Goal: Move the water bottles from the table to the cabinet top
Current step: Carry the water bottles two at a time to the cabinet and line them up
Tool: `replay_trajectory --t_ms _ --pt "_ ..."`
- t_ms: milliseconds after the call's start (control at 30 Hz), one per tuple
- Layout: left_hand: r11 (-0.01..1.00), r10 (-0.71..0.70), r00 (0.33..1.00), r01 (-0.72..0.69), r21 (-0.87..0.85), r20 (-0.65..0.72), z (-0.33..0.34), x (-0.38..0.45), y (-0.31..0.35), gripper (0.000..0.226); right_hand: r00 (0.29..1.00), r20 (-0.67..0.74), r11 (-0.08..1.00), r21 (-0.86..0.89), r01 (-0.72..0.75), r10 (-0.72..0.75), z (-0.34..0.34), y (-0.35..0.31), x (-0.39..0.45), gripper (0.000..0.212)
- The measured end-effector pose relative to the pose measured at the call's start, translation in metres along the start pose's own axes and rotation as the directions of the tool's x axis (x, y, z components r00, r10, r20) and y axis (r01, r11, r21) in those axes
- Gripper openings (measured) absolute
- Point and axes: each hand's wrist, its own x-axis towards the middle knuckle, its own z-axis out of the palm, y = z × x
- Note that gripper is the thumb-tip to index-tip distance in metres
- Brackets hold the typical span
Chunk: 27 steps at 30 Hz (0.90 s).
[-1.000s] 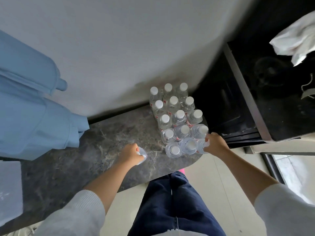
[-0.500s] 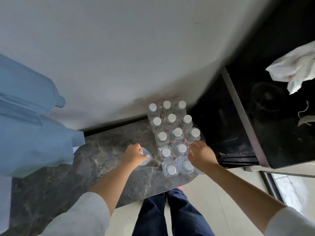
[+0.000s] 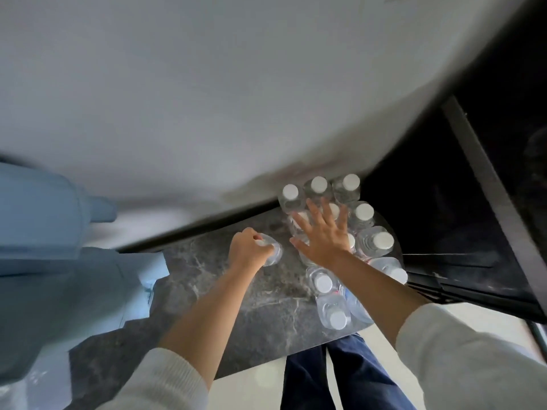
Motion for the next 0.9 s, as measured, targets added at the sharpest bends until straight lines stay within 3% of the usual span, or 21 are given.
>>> replay_trajectory --t_ms 167,300,367,533,700,900 --pt "0.999 0.041 0.998 -0.042 -0.017 -0.038 -0.005 0.021 0.012 0.009 1.0 0.018 1.0 0.029 0.012 -0.012 0.002 0.001 0.002 0.061" --pt "0.997 0.07 0.996 -0.072 -0.036 -0.061 -0.008 0.041 0.024 0.01 0.999 0.045 0.999 0.029 0.028 -0.029 0.001 0.001 0.004 0.062" --pt "0.996 0.073 0.995 -0.076 -0.044 -0.072 -0.009 0.05 0.03 0.022 0.999 0.042 0.999 0.041 0.032 -0.034 0.001 0.0 0.005 0.062" --pt "0.985 0.171 0.985 -0.17 0.037 -0.01 -0.011 0.066 0.044 0.019 0.997 0.061 0.998 0.053 0.042 -0.045 0.0 0.001 0.008 0.062" --pt "0.96 0.257 0.966 -0.259 0.11 0.028 -0.02 0.077 0.049 0.03 0.996 0.078 0.998 0.046 0.049 -0.053 -0.001 0.001 0.007 0.062" --pt "0.897 0.364 0.917 -0.392 0.206 0.162 -0.031 0.084 0.047 0.027 0.996 0.066 0.997 0.055 0.05 -0.054 -0.001 0.001 0.007 0.061"
